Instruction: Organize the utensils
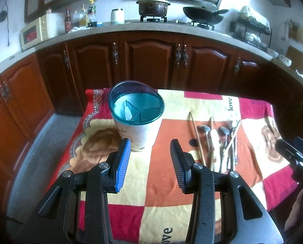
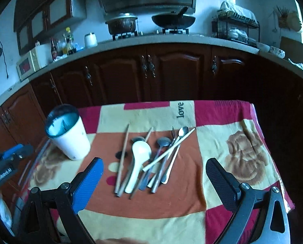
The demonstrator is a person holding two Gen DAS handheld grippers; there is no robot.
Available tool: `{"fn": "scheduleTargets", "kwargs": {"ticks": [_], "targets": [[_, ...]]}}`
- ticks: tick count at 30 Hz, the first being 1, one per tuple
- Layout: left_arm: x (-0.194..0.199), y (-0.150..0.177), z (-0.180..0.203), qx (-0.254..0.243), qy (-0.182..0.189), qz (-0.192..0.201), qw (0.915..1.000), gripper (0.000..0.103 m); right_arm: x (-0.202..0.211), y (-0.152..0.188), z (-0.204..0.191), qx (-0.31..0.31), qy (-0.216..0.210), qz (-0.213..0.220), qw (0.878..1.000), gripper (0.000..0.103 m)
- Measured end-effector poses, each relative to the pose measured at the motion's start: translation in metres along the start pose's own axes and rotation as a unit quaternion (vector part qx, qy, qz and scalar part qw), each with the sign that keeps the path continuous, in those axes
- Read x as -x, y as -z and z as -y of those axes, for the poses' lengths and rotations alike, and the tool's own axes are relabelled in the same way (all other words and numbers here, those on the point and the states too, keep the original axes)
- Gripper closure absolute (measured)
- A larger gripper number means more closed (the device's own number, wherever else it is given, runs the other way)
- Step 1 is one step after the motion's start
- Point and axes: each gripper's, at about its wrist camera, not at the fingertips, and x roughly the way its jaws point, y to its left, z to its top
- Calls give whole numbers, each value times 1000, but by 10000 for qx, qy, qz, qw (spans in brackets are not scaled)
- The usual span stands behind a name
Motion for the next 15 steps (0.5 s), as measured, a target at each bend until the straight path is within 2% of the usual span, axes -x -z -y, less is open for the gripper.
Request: {"fn": "scheduleTargets", "kwargs": {"ticks": [8, 15], "targets": [[17, -3, 15, -98, 95, 150, 9998, 63, 20, 0, -11, -34, -6, 150, 9999, 3], [28, -5, 24, -177, 215, 263, 9993, 63, 31, -3, -15, -63, 153, 170, 9997, 3]]}}
